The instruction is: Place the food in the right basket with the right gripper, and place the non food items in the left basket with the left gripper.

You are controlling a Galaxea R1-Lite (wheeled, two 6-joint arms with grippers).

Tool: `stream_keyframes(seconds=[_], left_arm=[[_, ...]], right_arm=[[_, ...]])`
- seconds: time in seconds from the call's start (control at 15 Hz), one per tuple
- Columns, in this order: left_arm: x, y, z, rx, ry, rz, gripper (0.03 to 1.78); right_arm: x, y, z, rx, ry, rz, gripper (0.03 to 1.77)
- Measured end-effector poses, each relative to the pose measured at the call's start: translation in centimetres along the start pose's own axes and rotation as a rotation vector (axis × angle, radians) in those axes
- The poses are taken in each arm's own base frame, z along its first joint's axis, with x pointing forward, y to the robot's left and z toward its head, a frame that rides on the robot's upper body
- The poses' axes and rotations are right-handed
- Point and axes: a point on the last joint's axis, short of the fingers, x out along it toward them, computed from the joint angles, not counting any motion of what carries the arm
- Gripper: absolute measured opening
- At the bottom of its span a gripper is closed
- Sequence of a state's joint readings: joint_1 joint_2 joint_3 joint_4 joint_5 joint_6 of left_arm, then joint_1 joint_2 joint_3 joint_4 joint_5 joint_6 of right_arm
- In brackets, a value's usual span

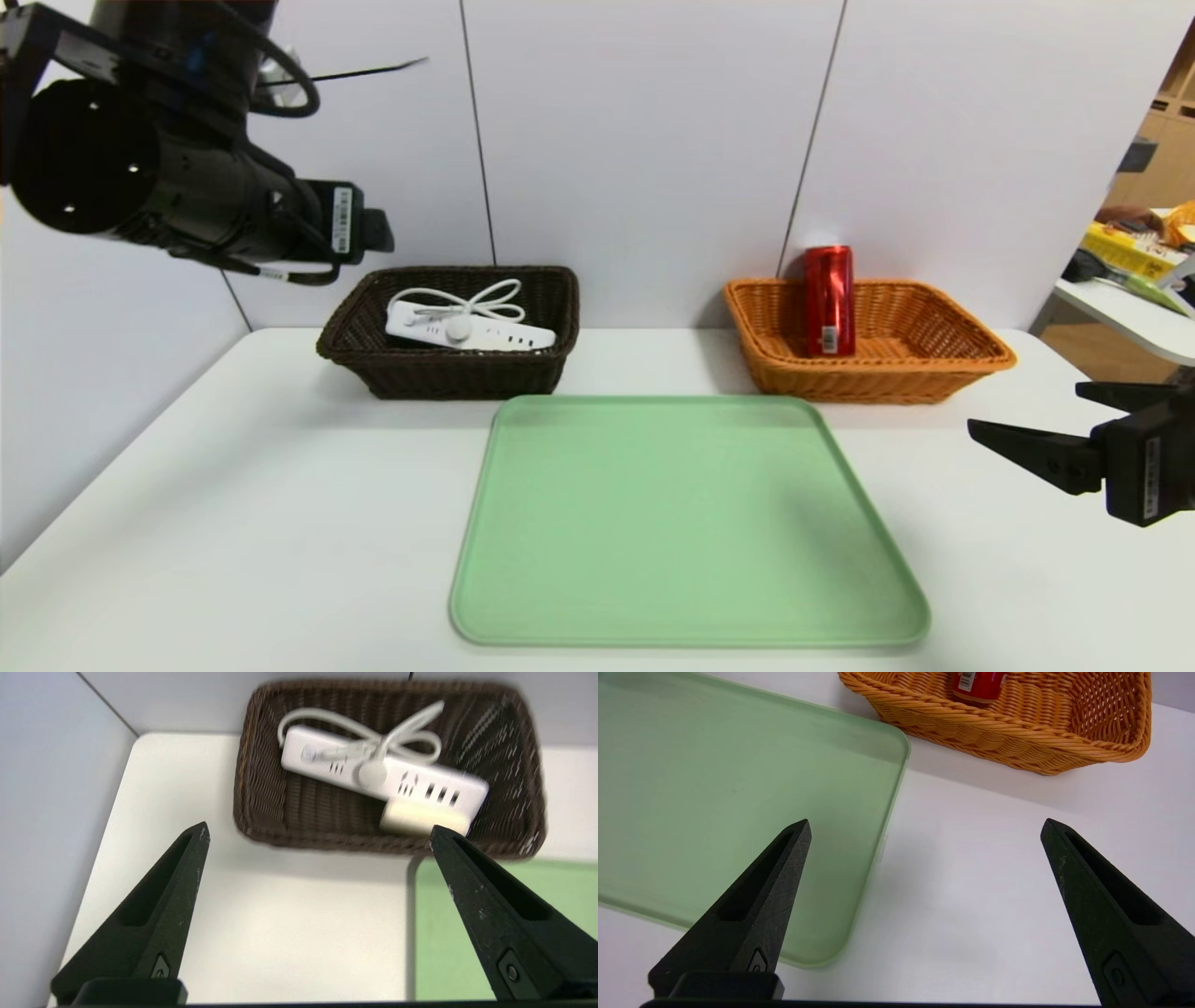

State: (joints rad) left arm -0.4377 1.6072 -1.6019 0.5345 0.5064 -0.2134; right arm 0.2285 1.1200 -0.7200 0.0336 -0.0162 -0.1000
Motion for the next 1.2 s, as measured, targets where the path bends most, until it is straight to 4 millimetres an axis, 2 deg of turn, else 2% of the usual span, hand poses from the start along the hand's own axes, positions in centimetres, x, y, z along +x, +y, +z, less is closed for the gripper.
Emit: stream_keyframes(seconds=[0.2,0.47,0.73,0.93,1.2], left_arm=[[-1.8,1.6,-2.9,0.073,0.067,-0.018,1.67],[-5.1,3.8,-5.2,0.221,0.103,-0.063,1.69],[-7.4,5.8,-8.8,0.325,0.166,-0.088,1.69],[-8.6,7.0,-10.6,0.293,0.137,-0.072,1.69],[-9.9,8.7,-11.4,0.197,0.066,0.003,1.69]], right_arm=[[0.0,0.4,-0.1,-0.011,0.003,0.018,1.7],[0.1,0.6,-0.2,-0.017,0.008,0.021,1.7],[-0.1,0.6,-0.1,-0.019,0.0,0.021,1.7],[0.0,0.6,-0.4,-0.02,0.01,0.025,1.7],[0.1,0.7,-1.0,-0.02,0.03,0.024,1.7]])
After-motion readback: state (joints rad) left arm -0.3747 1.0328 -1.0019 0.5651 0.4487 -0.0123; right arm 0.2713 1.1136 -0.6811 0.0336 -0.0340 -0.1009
